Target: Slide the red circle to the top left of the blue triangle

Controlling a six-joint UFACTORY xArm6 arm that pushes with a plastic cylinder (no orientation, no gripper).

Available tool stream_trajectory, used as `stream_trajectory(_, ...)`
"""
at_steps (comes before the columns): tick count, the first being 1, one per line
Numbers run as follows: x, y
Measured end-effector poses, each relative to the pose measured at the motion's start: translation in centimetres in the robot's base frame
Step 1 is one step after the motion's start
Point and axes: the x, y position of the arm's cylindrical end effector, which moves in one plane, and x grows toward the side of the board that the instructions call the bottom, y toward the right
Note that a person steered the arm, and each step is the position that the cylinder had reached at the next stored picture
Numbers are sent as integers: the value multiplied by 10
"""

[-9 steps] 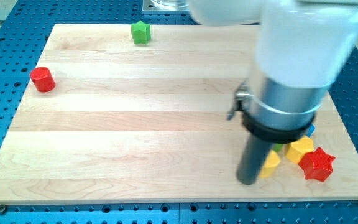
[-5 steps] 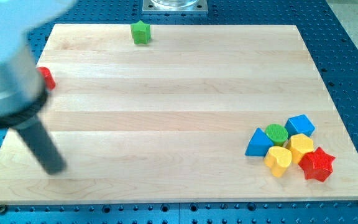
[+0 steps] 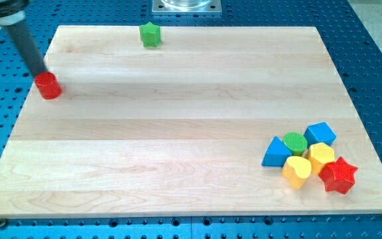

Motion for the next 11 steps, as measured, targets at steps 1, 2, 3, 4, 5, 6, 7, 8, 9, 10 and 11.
stream_trajectory(1, 34, 101)
stream_trajectory(2, -1, 91)
stream_trajectory(3, -31, 26)
stream_trajectory(4, -9, -20)
stream_trajectory(5, 24, 26)
stream_trajectory(6, 43, 69)
stream_trajectory(7, 20, -24)
stream_trajectory(8, 44, -55)
stream_trajectory(9, 69, 4)
stream_trajectory(10, 87, 61)
stream_trajectory(11, 87, -6)
